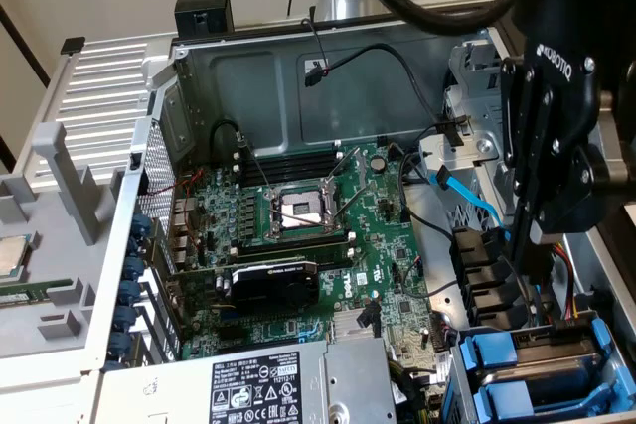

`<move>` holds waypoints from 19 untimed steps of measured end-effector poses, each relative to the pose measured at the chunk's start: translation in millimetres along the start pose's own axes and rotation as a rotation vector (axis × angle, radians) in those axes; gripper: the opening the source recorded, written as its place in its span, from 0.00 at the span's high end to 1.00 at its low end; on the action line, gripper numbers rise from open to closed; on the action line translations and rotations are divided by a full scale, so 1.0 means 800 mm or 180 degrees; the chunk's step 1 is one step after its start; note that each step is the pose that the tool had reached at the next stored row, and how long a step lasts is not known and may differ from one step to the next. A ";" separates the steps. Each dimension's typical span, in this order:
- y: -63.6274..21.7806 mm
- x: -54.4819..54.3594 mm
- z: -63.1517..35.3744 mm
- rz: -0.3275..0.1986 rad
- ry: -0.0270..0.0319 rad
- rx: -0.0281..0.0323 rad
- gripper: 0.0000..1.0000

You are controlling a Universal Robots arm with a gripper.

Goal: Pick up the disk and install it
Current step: 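Insert the first disk wire, then insert the second disk wire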

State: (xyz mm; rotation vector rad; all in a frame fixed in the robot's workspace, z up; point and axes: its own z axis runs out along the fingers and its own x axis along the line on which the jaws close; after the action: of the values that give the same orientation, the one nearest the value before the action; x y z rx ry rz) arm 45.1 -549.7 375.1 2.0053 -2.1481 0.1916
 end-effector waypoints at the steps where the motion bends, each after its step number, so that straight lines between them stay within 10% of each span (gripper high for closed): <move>1: 0.000 0.001 0.000 0.0000 -0.0001 0.0000 0.84; 19: -0.001 0.017 0.004 -0.0003 -0.0061 -0.0004 0.84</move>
State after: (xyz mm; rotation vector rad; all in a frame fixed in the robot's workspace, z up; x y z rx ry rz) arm 45.1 -563.5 375.2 2.0156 -2.1580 0.1716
